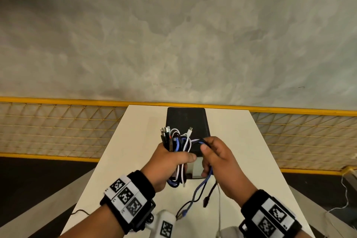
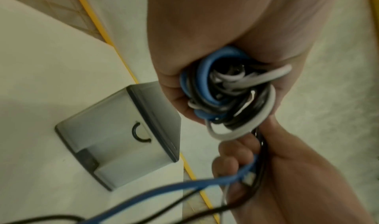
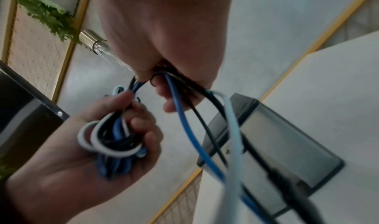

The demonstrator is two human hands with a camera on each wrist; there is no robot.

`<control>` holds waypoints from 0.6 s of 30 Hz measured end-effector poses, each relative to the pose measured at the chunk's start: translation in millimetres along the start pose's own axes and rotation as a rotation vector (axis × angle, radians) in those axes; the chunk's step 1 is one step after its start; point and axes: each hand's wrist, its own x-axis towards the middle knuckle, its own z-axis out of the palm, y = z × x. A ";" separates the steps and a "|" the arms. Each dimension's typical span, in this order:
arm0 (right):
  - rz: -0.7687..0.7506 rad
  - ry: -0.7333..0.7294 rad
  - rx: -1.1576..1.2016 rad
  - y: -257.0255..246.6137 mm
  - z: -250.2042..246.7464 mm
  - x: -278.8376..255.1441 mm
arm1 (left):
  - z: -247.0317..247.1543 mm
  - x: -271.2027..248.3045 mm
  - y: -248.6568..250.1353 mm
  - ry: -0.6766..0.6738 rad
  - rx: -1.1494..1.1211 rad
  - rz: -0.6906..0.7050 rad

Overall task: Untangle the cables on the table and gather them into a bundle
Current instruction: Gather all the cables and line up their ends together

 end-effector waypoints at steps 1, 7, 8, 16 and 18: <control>0.011 0.009 0.045 -0.5 5.2 -0.1 | 3.8 0.1 -2.9 -0.008 -0.037 -0.010; 0.198 -0.112 0.377 -4.9 18.9 -1.8 | 7.2 4.6 -15.7 -0.025 -0.063 -0.047; 0.193 -0.137 0.366 -4.5 20.2 -2.3 | 6.7 4.8 -16.9 -0.018 -0.082 -0.065; 0.152 -0.229 0.245 1.0 25.0 -6.8 | 6.4 4.3 -27.7 -0.148 -0.231 -0.134; 0.155 -0.236 0.206 4.0 26.5 -8.6 | 4.2 5.6 -27.6 -0.140 -0.195 -0.108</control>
